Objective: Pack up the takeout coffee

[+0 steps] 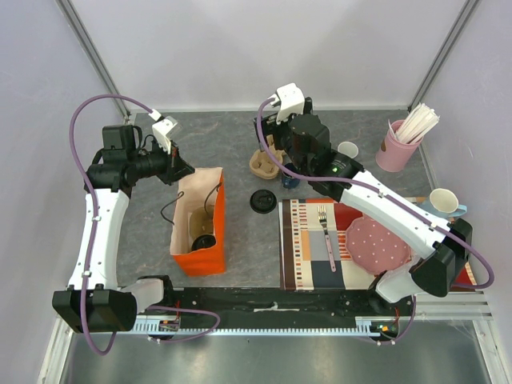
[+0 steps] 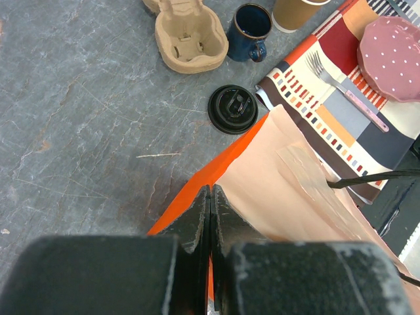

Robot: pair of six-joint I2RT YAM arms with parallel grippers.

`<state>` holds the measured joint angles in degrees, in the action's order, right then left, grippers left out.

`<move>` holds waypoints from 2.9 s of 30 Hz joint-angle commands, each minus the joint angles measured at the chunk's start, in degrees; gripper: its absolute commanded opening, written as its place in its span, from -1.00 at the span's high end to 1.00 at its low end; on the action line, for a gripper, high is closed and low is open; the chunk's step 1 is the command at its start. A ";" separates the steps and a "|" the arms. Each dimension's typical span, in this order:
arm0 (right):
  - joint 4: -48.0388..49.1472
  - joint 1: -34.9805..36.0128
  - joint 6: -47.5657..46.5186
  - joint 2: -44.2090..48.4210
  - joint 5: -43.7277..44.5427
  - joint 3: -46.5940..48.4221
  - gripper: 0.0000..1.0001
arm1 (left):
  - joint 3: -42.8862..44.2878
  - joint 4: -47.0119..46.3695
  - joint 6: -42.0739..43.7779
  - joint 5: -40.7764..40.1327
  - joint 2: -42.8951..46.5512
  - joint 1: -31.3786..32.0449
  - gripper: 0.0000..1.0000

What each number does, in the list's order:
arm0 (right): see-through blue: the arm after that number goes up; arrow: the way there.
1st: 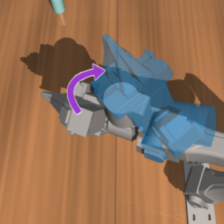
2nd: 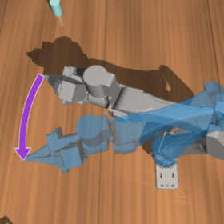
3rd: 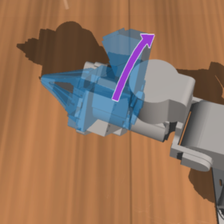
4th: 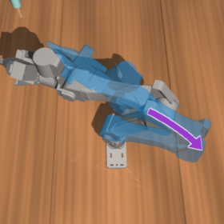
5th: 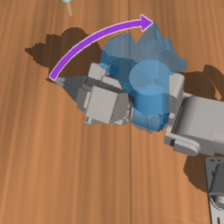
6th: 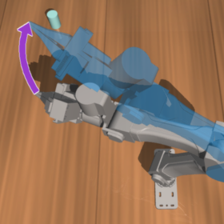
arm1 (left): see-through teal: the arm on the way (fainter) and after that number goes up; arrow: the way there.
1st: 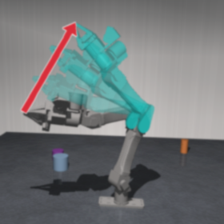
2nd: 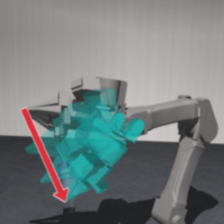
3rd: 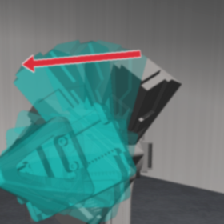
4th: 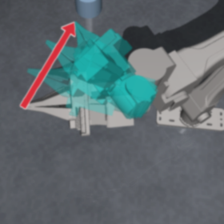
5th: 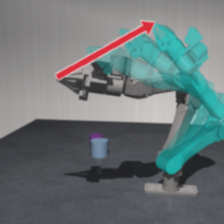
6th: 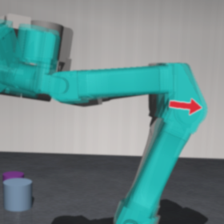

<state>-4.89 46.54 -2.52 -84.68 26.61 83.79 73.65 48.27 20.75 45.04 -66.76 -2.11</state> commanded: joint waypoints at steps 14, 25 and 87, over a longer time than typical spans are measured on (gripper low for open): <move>-0.39 -1.02 1.64 -0.04 -4.11 0.23 -0.96 | 0.18 -0.55 2.10 -0.48 -0.03 0.18 0.87; -1.27 -1.10 1.12 -0.74 -7.43 0.76 -0.96 | 0.53 -0.63 2.19 -0.83 0.05 0.26 0.78; -3.47 -54.89 -5.74 1.10 -18.44 -14.43 -0.18 | 13.19 4.64 0.16 -16.38 0.32 0.26 -0.97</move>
<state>-13.65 -8.64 -7.31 -84.14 10.48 72.10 84.79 51.79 21.28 29.91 -66.96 -2.11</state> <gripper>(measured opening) 0.585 0.990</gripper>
